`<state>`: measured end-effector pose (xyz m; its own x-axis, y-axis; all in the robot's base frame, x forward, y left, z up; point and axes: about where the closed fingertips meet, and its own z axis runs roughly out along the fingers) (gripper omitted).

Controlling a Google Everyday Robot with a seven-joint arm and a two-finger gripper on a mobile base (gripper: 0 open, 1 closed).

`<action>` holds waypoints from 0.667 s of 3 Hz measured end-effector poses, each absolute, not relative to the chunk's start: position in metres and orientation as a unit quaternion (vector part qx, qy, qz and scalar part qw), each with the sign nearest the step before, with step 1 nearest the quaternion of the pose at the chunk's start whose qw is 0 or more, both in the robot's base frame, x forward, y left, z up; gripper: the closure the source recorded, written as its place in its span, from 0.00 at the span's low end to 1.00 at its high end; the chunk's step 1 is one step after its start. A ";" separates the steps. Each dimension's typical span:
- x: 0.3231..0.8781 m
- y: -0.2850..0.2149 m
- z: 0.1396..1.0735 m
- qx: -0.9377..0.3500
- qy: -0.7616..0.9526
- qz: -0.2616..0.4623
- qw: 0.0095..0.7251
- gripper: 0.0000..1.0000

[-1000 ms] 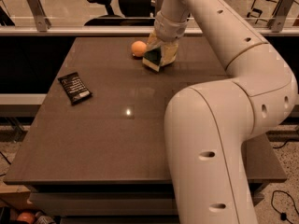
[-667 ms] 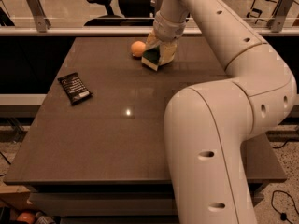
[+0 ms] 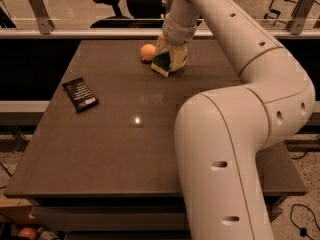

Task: Move sponge near orange

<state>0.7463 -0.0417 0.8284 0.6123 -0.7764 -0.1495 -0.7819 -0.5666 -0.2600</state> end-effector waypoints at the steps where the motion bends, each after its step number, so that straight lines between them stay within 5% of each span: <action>1: 0.750 -0.039 0.825 -0.884 0.440 0.007 0.155 0.12; 2: 0.751 -0.038 0.825 -0.884 0.440 0.006 0.157 0.00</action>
Offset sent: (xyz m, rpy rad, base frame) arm 0.0032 0.0022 -0.0025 0.0042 -0.0068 -0.0014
